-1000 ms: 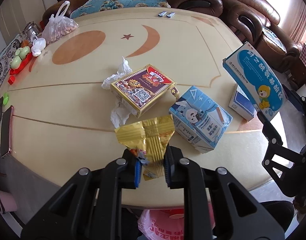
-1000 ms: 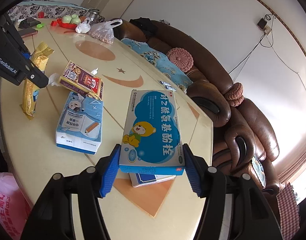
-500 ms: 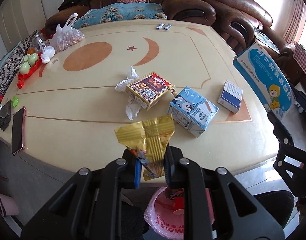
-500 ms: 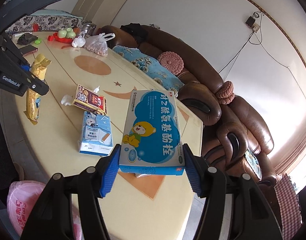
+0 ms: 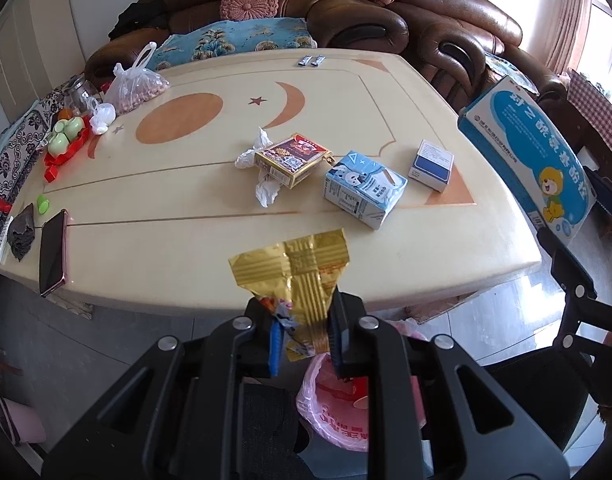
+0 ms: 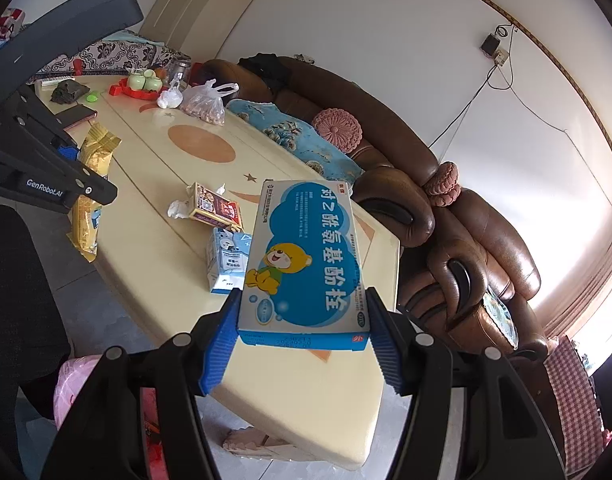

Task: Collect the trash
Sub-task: 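Carry the yellow wrapper and blue medicine box over the pink trash bin with both tools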

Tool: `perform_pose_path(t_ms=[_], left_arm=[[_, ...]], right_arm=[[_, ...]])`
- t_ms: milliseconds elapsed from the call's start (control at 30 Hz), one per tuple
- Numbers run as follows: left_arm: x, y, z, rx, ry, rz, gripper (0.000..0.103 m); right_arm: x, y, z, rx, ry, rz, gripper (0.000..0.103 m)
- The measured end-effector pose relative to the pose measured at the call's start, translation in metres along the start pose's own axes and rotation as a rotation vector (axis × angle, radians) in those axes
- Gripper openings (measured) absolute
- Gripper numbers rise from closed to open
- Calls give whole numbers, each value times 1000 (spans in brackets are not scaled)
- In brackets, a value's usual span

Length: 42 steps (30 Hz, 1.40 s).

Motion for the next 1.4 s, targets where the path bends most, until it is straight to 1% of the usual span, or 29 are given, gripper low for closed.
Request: perform_pose_path(t_ms=[367,667,1033,1267,1400], left_arm=[[5,-27,-27,25,49,-22,19],[12,-26,-57,-3,91,-38,19],[17,-6,-100,-78,119,-43,19],[16,18,-125,-152,122,-42,19],[16,29,-135,-181,124,-38,19]], right_arm=[[-15,-41,-6,-15,34,28,59],[-34,-62,-20,-46,45,42,59],[-63,-69,-35,-86,89,98,59],[-89,-61,-52,-130,120,163,59],[-103,-52,-64,-159,139,202,59]])
Point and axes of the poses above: each gripper's, at about its wrist camera, not at the fingertips, and y roughly the way its jaws point, x to its right, z to its top, the point moved 10 cm from there along y, roughly the way its jaws point, and after that the axes turned 15 degrees about -y, right-handed, at the moved point
